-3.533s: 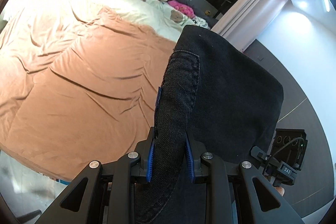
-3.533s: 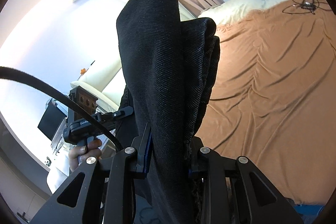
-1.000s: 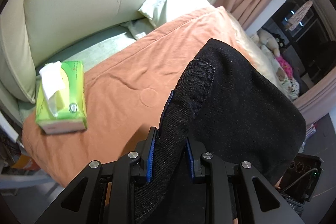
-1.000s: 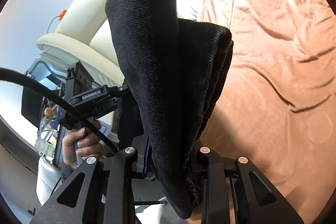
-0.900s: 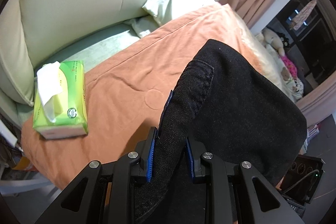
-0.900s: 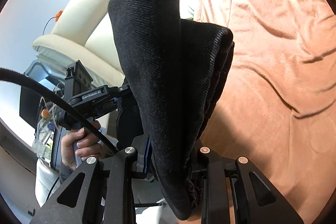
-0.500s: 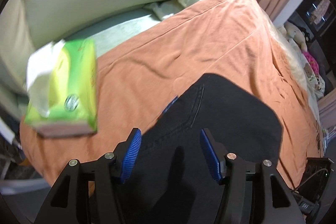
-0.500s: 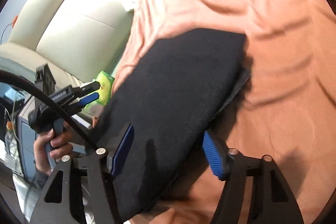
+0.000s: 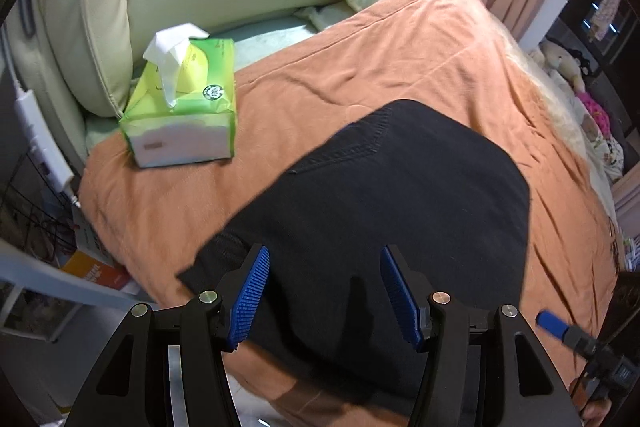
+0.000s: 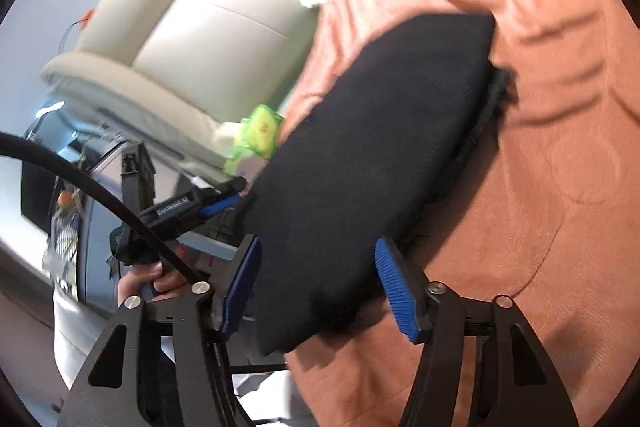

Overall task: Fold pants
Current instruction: 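Lower the folded black pants onto the bed near the tissue box with both tools, then open both tools and release the folded pants on the bed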

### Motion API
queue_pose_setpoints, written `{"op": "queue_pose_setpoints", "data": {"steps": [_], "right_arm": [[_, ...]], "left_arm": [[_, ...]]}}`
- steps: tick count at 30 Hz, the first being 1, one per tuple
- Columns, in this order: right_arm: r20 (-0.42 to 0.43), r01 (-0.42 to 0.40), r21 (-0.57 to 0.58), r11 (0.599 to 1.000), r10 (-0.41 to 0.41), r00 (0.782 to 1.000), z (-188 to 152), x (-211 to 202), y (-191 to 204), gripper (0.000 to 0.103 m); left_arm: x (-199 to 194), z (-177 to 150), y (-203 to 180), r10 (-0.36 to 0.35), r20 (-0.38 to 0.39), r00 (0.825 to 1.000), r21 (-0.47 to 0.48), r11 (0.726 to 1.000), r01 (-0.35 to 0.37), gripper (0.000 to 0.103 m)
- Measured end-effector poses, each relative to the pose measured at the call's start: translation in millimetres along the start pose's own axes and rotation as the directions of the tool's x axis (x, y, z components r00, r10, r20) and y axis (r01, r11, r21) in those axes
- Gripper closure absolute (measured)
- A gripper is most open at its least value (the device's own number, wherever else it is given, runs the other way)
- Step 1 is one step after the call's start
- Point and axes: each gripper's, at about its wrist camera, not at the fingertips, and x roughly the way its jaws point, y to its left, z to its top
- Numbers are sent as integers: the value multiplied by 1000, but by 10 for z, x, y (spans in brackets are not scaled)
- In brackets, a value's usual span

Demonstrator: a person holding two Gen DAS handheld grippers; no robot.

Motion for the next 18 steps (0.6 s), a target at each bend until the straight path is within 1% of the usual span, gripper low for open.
{"op": "queue_pose_setpoints", "data": {"steps": [2, 4, 5, 7, 8, 11, 12, 15, 18], "right_arm": [[25, 16, -62, 998, -14, 1000, 25, -169, 82, 51], [48, 49, -113, 992, -44, 998, 110, -228, 67, 51], [50, 61, -132, 989, -55, 997, 146, -276, -8, 51], [53, 99, -178, 979, -91, 994, 228, -260, -17, 51], [57, 125, -202, 971, -116, 992, 257, -254, -46, 51], [76, 161, -251, 955, -146, 986, 366, -129, -49, 51], [81, 171, -269, 948, -155, 985, 402, -2, 10, 51], [103, 208, -314, 927, -184, 978, 570, 180, 25, 51], [99, 226, -359, 906, -204, 974, 724, 360, 5, 51]], "left_arm": [[-107, -100, -107, 6, 26, 1000, 1, 1000, -6, 43], [-168, -179, -196, -4, 41, 999, -5, 1000, 5, 43], [-194, -223, -263, -7, 57, 998, 1, 1000, 7, 43], [-214, -299, -362, 4, 81, 997, 5, 1000, -4, 43], [-211, -333, -407, -1, 93, 996, -9, 1000, 1, 43], [-203, -409, -520, -14, 120, 993, -46, 999, 19, 43], [-201, -432, -557, -6, 134, 991, -57, 998, 14, 43], [-183, -508, -658, 6, 165, 986, -88, 996, 9, 43], [-118, -565, -715, 16, 181, 983, -124, 992, 7, 43]]}}
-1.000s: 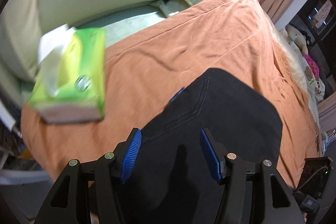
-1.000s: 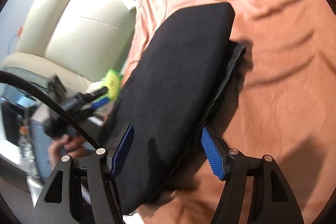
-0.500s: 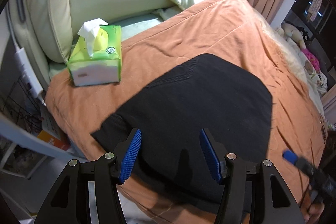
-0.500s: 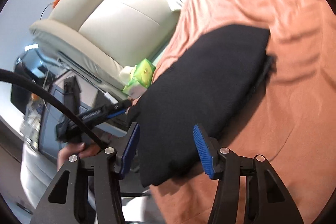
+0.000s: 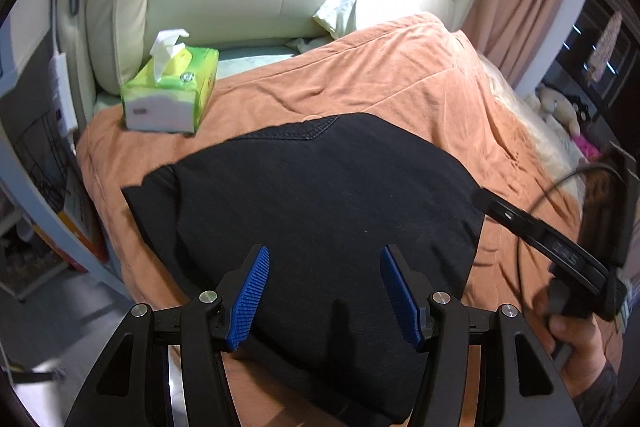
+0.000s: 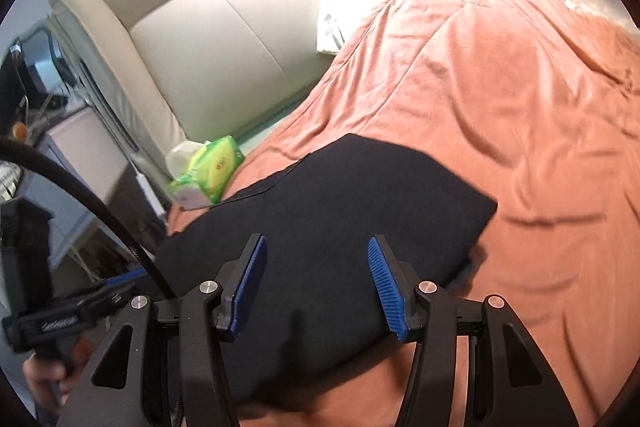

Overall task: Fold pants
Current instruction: 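Open both tools and release the folded pants on the bed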

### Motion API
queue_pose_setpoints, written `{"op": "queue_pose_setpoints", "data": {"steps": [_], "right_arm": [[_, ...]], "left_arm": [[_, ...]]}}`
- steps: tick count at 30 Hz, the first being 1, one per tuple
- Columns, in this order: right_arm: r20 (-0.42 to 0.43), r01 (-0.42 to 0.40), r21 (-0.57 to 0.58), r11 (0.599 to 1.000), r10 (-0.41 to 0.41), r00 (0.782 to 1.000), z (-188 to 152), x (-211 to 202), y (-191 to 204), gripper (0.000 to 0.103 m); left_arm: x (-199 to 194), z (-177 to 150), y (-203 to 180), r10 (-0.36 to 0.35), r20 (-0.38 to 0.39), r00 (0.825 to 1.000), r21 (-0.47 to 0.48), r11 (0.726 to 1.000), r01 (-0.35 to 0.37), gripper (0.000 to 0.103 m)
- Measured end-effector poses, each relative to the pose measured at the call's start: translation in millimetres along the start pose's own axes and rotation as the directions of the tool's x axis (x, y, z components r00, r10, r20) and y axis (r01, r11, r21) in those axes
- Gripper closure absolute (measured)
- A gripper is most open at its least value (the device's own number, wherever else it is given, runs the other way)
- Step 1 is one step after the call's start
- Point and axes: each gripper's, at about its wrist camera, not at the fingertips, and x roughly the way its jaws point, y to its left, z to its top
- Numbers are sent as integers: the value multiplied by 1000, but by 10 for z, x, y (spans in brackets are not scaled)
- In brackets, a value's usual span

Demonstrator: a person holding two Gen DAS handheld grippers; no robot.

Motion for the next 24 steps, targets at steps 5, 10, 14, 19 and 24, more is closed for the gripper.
{"op": "queue_pose_setpoints", "data": {"steps": [5, 10, 14, 19, 24], "right_arm": [[-35, 5, -75, 997, -8, 999, 155, 425, 28, 70], [-64, 50, -101, 994, -57, 996, 241, 761, 25, 80], [-137, 123, -142, 982, -142, 980, 226, 928, -46, 96], [-185, 153, -178, 972, -185, 965, 198, 928, -30, 99], [-221, 196, -156, 968, -228, 948, 78, 857, -71, 99]], "left_arm": [[124, -106, -60, 25, -2, 1000, -22, 999, -25, 52], [348, -212, -53, 57, -49, 997, -26, 998, -58, 57], [390, -290, -42, 55, -59, 997, -23, 998, -56, 57], [310, -391, -127, 72, -66, 995, -10, 997, -73, 57], [225, -550, -145, 59, -90, 994, -23, 998, -61, 57]]}}
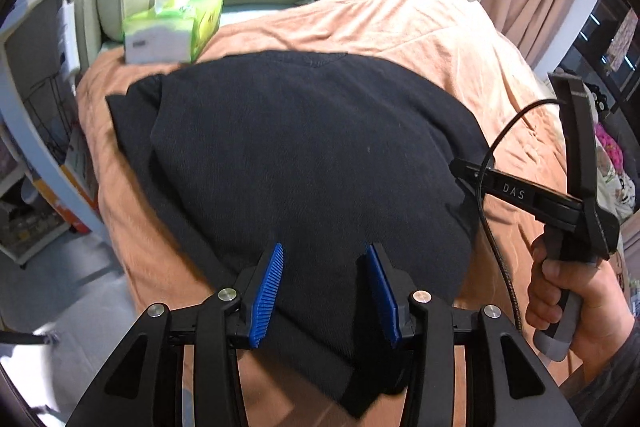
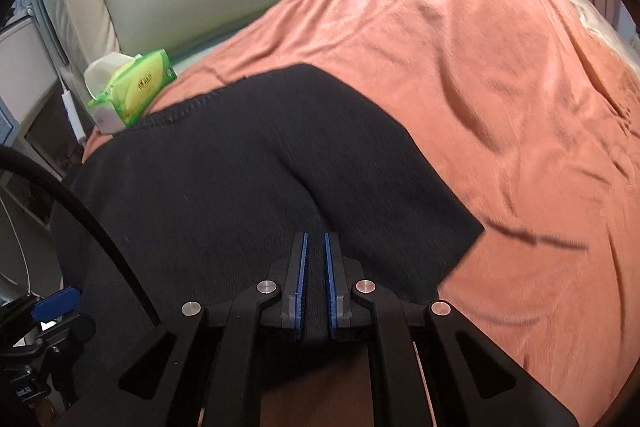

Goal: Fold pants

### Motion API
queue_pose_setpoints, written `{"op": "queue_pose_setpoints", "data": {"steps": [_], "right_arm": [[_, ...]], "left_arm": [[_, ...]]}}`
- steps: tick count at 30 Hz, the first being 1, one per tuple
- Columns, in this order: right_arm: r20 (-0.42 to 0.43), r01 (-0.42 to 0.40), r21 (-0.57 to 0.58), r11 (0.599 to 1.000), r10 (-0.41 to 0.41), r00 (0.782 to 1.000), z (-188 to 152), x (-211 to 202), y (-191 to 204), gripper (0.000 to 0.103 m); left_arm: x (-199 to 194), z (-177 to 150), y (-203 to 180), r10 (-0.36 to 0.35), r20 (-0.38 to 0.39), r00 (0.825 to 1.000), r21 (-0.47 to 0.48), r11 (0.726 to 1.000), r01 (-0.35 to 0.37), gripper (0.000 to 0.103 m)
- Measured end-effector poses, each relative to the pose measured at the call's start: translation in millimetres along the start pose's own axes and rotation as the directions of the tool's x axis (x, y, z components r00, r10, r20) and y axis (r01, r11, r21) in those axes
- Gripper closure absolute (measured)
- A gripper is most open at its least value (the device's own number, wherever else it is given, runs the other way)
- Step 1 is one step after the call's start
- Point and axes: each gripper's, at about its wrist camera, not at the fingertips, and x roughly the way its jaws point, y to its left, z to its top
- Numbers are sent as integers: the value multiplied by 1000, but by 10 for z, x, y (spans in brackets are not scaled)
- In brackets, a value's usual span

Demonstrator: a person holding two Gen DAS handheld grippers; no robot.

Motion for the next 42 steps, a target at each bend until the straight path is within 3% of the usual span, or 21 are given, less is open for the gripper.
{"op": "queue_pose_setpoints", "data": {"steps": [6, 9, 11, 13, 15, 20, 23, 27, 31, 38, 42], "right_arm": [[-49, 43, 14, 999, -42, 998, -183, -188, 7, 99], [-40, 10, 26, 1000, -9, 999, -230, -419, 21, 92], [-16, 1, 28, 1000, -1, 1000, -277, -605, 35, 80], [20, -1, 39, 999, 0, 1000, -317, -830, 37, 48], [54, 0, 46, 999, -3, 999, -362, -1010, 44, 37], [68, -3, 58, 998, -1, 998, -466, -1431, 50, 35], [76, 13, 64, 998, -18, 997, -603, -1665, 54, 24], [97, 10, 98, 995, -20, 995, -784, -2061, 26, 18], [120, 55, 81, 995, -64, 991, -990, -2451, 62, 15], [186, 80, 101, 992, -98, 978, -1350, -3136, 138, 0], [214, 98, 107, 989, -119, 969, -1603, -3512, 186, 0]], "left_arm": [[-109, -142, -29, -2, -22, 1000, -2, 1000, 2, 57], [-265, -143, -9, -23, -16, 1000, -21, 1000, 23, 57], [-367, -163, -28, -17, -4, 1000, -14, 1000, 17, 57], [-488, -193, -58, -19, 4, 1000, -8, 1000, 19, 56], [-587, -217, -78, -20, 10, 1000, -3, 1000, 20, 55], [-913, -291, -155, -7, 40, 999, 9, 1000, 7, 39], [-1136, -344, -226, -6, 64, 998, 29, 1000, 4, 30], [-1422, -440, -364, 6, 93, 996, 74, 997, -13, 19], [-1717, -540, -507, 15, 138, 990, 102, 994, -29, 2], [-2100, -720, -699, -10, 176, 984, 129, 992, -13, 1], [-2297, -854, -812, -25, 191, 981, 153, 988, -4, 1]]}}
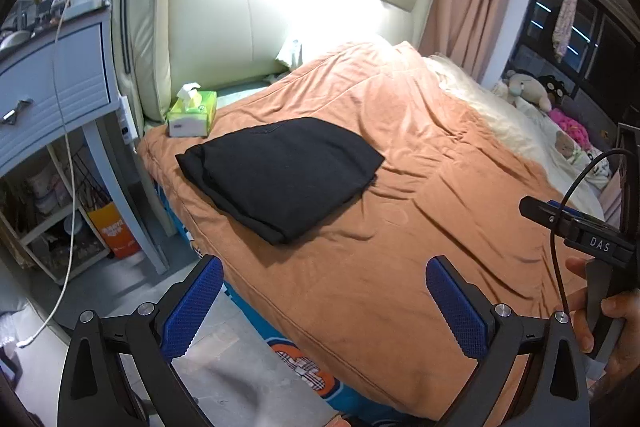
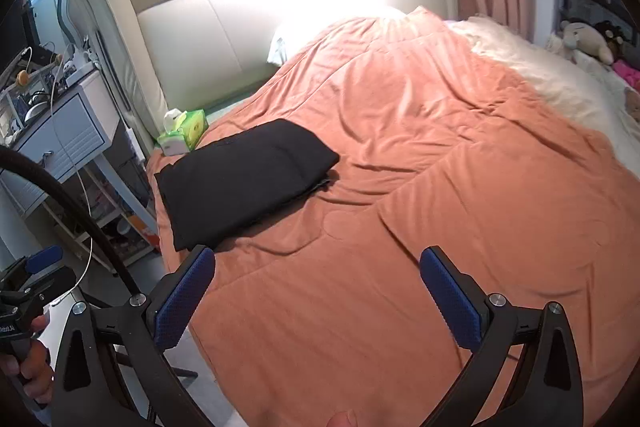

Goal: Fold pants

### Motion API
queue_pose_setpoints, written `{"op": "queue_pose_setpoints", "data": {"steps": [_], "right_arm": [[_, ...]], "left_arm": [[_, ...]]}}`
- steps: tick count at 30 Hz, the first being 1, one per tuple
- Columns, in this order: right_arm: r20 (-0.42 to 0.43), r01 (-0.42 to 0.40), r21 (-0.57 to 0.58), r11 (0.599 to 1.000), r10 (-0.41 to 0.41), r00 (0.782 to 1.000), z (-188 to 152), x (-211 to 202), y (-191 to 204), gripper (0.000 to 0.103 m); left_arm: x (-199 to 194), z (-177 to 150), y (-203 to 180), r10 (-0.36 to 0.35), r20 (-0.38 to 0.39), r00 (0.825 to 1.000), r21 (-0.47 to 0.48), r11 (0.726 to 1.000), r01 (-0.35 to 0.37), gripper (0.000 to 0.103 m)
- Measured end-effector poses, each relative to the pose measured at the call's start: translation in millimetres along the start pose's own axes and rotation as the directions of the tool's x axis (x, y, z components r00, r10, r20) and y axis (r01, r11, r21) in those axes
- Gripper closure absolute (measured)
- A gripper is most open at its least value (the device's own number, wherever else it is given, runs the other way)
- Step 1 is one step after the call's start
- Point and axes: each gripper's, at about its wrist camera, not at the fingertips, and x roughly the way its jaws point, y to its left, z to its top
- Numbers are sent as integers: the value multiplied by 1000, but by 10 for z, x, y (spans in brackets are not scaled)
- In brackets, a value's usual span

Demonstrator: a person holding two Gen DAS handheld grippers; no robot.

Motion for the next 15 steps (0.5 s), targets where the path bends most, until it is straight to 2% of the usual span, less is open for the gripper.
{"op": "queue_pose_setpoints", "data": {"steps": [8, 15], "right_arm": [[51, 14, 14, 1000, -15, 999, -345, -724, -9, 0], [82, 38, 39, 999, -41, 996, -704, -1335, -8, 0]], "left_arm": [[-382, -158, -200, -27, 24, 999, 54, 998, 26, 1], [-661, -293, -347, -83, 32, 996, 101, 992, 80, 1]]}}
